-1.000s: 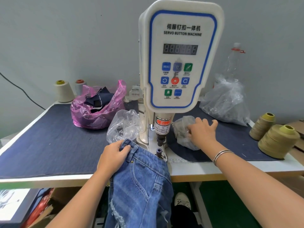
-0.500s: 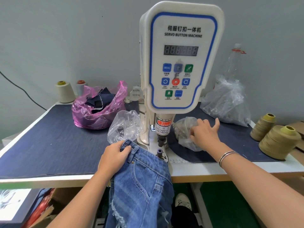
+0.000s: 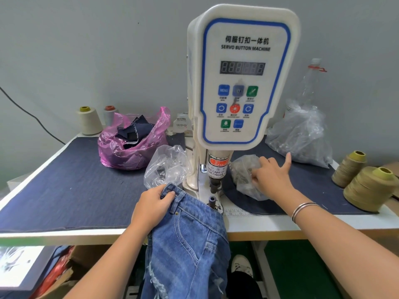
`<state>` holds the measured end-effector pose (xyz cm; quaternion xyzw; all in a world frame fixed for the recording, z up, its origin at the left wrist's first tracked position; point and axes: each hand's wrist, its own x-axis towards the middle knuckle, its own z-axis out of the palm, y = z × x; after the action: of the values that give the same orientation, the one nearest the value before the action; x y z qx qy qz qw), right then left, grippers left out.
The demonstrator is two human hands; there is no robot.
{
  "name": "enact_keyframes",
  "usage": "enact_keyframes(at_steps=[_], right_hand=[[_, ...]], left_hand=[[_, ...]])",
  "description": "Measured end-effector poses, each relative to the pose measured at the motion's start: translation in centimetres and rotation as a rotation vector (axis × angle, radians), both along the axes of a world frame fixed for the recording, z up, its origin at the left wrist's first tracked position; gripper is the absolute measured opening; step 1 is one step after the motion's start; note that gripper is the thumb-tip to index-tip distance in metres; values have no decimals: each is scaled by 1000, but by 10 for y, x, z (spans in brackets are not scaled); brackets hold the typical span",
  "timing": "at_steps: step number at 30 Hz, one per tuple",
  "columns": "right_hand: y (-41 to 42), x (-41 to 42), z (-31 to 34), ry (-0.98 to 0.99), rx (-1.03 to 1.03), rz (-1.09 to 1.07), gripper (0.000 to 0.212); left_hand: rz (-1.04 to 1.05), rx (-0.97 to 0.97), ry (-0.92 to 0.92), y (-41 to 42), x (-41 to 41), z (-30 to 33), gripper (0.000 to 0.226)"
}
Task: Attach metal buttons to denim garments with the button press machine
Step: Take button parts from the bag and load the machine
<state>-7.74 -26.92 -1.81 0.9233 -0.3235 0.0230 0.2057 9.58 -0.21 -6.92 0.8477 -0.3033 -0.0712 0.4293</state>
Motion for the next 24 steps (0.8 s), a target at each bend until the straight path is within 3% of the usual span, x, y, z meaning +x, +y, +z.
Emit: enact_keyframes(at_steps=[8,9,12,14,19,24], right_hand=[[30,-25,22,-630,215,52,11],[44,-27,27,-701,337,44,14],[94,-23,35,-826,1100,-14,27],[114,-17,25,-810,1400,-63,18],[130,-4,15,-922,1705,-271,12],[127,0,11,-969,1842,-371,27]], left_hand=[[3,4,-5,0,1,-1,25],[2,7,-4,0,1,-1,24],[-8,-1,9,0,1,1,24],[-13,-14,23,0,0,3,26],[-16,-14,19,1,-1,2,26],[-14,-6,23,0,0,4,34]])
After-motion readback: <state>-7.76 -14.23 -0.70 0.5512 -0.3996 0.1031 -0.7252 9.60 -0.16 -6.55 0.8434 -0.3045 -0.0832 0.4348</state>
